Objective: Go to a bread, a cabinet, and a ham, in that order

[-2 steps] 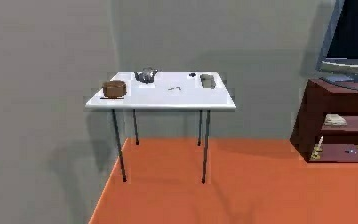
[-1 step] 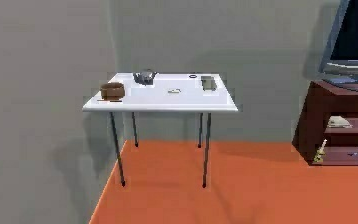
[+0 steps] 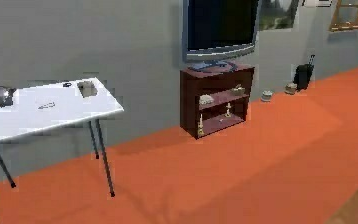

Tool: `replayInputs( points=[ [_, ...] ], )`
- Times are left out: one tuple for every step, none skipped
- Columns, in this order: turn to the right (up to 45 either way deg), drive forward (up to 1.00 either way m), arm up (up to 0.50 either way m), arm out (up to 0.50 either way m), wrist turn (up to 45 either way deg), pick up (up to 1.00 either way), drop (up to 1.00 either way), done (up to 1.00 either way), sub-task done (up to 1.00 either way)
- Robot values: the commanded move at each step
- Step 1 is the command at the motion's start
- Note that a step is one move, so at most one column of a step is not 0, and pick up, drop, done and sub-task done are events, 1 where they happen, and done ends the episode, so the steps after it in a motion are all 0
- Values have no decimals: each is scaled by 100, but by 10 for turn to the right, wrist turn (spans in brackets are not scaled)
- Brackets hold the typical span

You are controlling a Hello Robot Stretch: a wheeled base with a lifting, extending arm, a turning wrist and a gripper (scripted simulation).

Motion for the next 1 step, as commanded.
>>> replayInputs(
  points=[
    [0,55,0,0,0,0,0,0,0]
  ],
)
